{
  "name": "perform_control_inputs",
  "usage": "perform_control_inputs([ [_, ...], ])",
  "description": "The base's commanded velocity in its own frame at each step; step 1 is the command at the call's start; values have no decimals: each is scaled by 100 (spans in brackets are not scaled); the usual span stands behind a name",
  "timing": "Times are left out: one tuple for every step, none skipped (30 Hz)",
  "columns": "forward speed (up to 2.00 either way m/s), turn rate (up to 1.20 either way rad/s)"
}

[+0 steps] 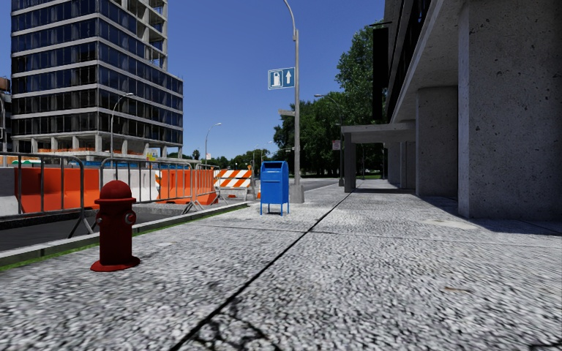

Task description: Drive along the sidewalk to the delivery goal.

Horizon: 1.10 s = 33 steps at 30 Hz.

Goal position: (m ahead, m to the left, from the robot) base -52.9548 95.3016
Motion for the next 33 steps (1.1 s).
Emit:
perform_control_inputs([
  [0, 0],
  [0, 0],
  [0, 0],
  [0, 0],
  [0, 0],
  [0, 0],
  [0, 0],
  [0, 0],
  [0, 0],
  [0, 0],
  [0, 0],
  [0, 0],
  [0, 0],
  [0, 0],
  [0, 0],
  [0, 0],
  [0, 0],
  [0, 0],
  [0, 0],
  [0, 0],
  [0, 0],
  [0, 0],
  [0, 0],
  [0, 0],
  [0, 0],
  [0, 0],
  [0, 0],
  [0, 0],
  [0, 0],
  [0, 0],
  [0, 40],
  [0, 40],
  [0, 54],
])
